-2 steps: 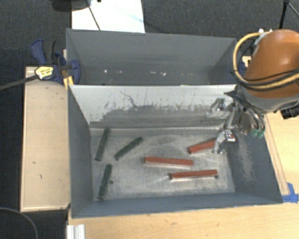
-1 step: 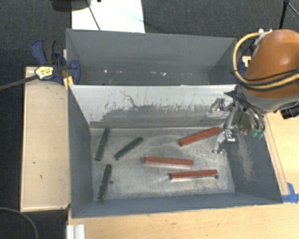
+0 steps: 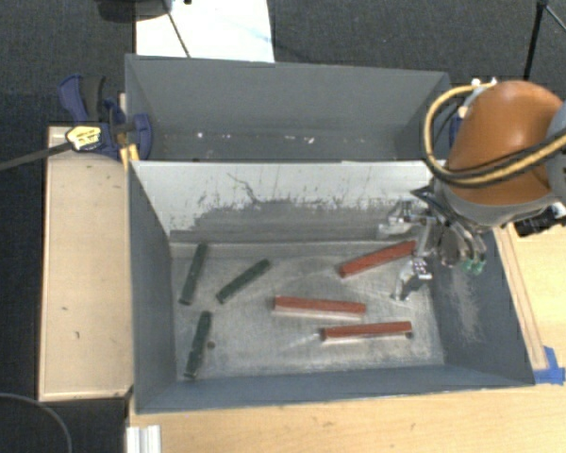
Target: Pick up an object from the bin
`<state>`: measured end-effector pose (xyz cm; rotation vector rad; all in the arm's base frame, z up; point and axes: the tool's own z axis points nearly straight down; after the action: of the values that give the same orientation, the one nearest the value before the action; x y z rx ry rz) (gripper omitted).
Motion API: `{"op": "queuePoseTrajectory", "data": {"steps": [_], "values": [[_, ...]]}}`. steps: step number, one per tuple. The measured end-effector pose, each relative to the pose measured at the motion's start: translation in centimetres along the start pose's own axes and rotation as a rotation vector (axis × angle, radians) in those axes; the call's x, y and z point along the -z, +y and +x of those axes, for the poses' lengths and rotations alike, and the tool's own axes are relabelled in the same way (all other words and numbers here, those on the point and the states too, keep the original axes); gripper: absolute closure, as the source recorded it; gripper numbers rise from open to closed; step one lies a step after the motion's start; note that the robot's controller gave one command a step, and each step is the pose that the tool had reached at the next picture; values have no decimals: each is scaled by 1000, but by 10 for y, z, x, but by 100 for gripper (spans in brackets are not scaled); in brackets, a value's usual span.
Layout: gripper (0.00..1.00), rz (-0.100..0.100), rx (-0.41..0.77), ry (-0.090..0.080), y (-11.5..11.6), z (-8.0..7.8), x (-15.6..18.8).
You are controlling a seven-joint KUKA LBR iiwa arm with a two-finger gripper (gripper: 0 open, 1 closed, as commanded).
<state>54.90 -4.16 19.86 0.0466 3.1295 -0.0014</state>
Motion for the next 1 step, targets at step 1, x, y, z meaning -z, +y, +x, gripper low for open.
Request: {"op": "queuePoseTrajectory", "data": {"steps": [1], "values": [[0,-1,-12,4,17,-2,-62]]}}
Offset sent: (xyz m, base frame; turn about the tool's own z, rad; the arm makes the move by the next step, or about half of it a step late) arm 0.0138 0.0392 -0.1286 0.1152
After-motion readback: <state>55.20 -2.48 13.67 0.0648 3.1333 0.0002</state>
